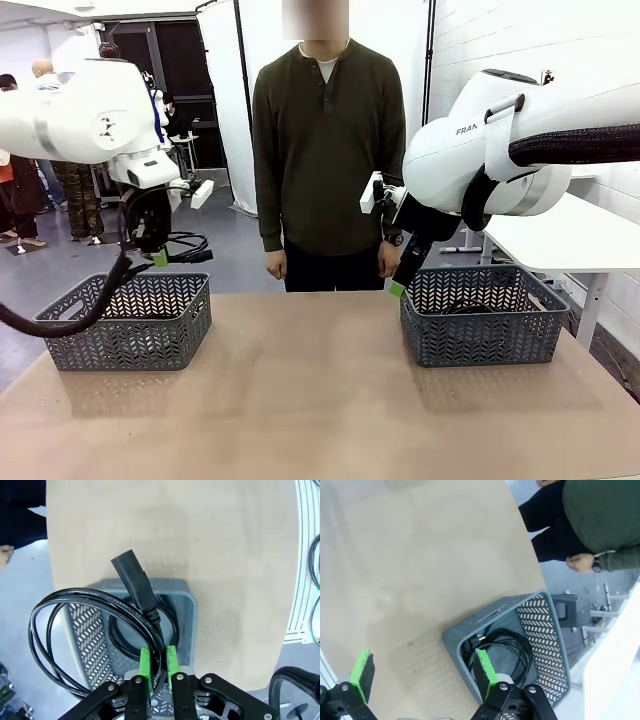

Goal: Organize the cables according to human instructions.
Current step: Pick up a bundle of cables and place it in the basket indicated by the human.

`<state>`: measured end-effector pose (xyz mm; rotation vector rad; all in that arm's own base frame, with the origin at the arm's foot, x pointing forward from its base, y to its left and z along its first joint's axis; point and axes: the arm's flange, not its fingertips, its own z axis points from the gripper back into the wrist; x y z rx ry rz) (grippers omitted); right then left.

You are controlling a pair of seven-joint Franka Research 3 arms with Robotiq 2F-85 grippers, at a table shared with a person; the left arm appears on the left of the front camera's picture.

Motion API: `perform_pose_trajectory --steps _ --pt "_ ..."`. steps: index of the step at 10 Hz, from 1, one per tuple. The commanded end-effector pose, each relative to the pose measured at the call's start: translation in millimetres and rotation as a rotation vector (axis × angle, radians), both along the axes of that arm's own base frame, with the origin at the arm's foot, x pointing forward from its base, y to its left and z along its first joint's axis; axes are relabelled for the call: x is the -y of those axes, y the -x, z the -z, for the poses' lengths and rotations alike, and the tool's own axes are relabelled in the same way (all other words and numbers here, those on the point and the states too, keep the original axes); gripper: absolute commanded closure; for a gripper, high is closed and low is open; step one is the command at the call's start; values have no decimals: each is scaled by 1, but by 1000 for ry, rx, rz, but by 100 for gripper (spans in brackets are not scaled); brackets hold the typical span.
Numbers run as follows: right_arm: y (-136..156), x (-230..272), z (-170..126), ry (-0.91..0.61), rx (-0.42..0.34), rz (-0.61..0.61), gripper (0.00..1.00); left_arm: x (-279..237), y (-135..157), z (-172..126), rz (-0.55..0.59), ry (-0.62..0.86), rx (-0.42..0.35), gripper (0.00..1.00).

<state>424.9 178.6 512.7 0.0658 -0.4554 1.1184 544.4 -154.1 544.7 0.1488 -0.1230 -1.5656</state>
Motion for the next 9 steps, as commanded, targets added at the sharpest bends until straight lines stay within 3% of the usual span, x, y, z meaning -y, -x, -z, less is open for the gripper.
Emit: perform_pose_trajectory --steps 1,9 --pt "0 0 2 3 -2 3 0 -20 5 13 42 -14 34 100" --pt "0 0 2 3 -2 3 0 -79 -30 71 20 1 -34 100"
